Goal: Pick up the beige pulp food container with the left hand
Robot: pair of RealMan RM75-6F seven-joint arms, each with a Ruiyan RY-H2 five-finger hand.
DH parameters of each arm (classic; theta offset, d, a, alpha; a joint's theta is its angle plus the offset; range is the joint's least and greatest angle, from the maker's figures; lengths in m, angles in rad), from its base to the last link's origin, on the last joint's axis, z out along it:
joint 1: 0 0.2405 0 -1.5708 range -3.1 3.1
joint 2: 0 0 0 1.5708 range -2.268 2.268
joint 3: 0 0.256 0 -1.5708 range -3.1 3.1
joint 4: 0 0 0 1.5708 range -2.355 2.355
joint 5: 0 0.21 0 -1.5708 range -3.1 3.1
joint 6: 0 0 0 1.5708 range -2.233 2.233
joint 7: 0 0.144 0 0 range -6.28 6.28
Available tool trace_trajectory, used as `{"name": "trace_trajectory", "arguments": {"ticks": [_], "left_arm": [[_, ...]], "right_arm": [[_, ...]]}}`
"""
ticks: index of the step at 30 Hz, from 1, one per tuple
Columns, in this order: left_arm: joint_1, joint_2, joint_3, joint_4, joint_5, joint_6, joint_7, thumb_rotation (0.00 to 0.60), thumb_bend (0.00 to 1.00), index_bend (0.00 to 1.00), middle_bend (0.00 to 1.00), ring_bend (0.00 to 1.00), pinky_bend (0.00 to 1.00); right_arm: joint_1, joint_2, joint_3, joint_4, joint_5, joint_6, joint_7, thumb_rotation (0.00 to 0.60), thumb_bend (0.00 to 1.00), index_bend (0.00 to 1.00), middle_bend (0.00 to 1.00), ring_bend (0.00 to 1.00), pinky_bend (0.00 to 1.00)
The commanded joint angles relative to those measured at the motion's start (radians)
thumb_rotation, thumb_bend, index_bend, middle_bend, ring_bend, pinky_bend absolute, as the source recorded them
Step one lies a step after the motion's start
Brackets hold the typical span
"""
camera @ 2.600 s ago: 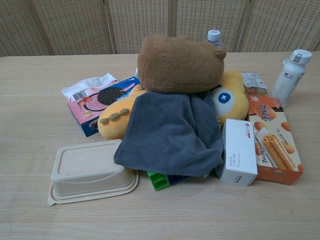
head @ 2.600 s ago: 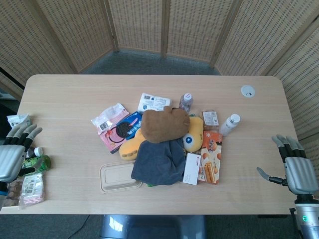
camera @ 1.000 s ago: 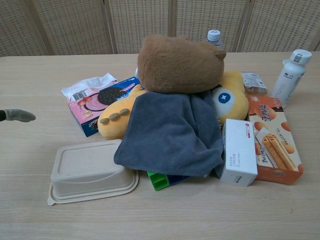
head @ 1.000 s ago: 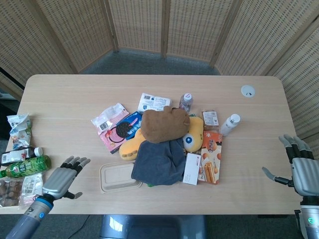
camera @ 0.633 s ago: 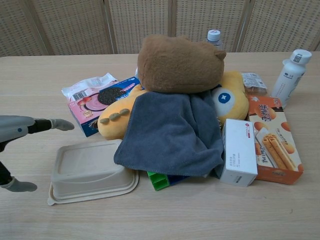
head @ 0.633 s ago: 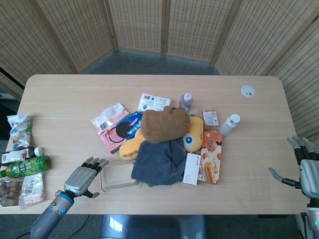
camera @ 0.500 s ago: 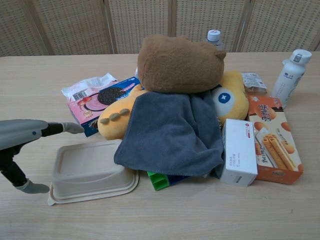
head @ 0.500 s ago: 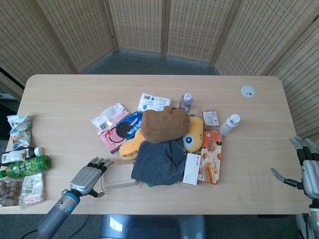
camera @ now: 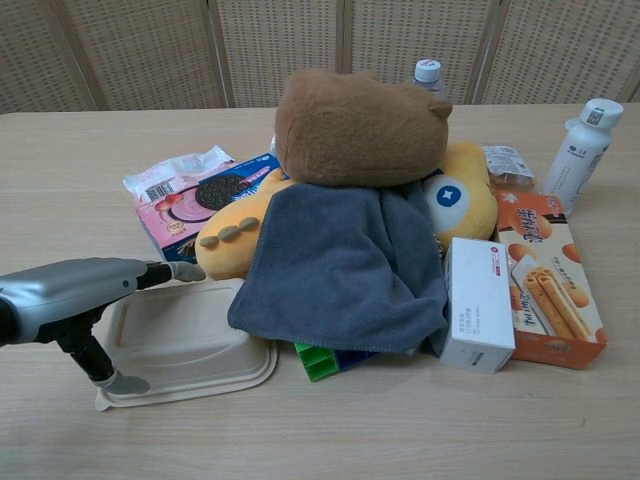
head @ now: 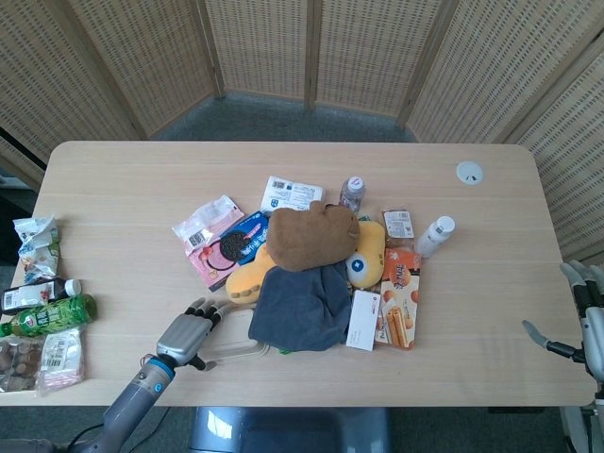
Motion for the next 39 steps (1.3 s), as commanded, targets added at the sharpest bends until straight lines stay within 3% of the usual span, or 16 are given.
{"name": "trace_trajectory", "arguments": {"ticks": [1, 6, 11, 15, 21, 31, 39], "left_arm": [[0.001, -0.037, 0.004, 0.036, 0.027, 0.025, -0.007, 0.600, 0.21, 0.11, 0.12, 0.32, 0.16], [0.008, -0.074, 0.010, 0.077, 0.046, 0.057, -0.004, 0.600, 0.21, 0.28, 0.28, 0.55, 0.45], [0.023, -0.086, 0.005, 0.103, 0.082, 0.089, -0.045, 0.600, 0.21, 0.46, 0.45, 0.70, 0.61], [0.033, -0.048, -0.018, 0.075, 0.110, 0.095, -0.128, 0.600, 0.21, 0.50, 0.50, 0.71, 0.62], [0.042, 0.091, -0.072, -0.037, 0.156, 0.102, -0.267, 0.600, 0.21, 0.50, 0.50, 0.71, 0.62], [0.042, 0.345, -0.224, -0.196, 0.211, 0.162, -0.436, 0.600, 0.19, 0.49, 0.49, 0.70, 0.60], [0.012, 0.434, -0.325, -0.239, 0.204, 0.173, -0.524, 0.600, 0.18, 0.49, 0.49, 0.68, 0.59]], "right_arm": [[-0.001, 0.002, 0.002, -0.005, 0.000, 0.002, -0.003, 0.342, 0.22, 0.00, 0.00, 0.00, 0.00], [-0.003, 0.007, 0.004, -0.011, 0.001, 0.005, -0.009, 0.339, 0.22, 0.00, 0.00, 0.00, 0.00], [-0.004, 0.010, 0.007, -0.016, 0.003, 0.006, -0.013, 0.343, 0.22, 0.00, 0.00, 0.00, 0.00], [-0.003, 0.009, 0.008, -0.018, 0.005, 0.003, -0.015, 0.341, 0.22, 0.00, 0.00, 0.00, 0.00], [0.000, 0.001, 0.007, -0.011, 0.003, -0.004, -0.013, 0.344, 0.22, 0.00, 0.00, 0.00, 0.00], [0.006, -0.015, 0.006, -0.001, -0.007, -0.010, -0.008, 0.343, 0.22, 0.00, 0.00, 0.00, 0.00], [0.002, -0.030, 0.001, 0.013, -0.015, -0.006, 0.004, 0.341, 0.22, 0.00, 0.00, 0.00, 0.00]]}}
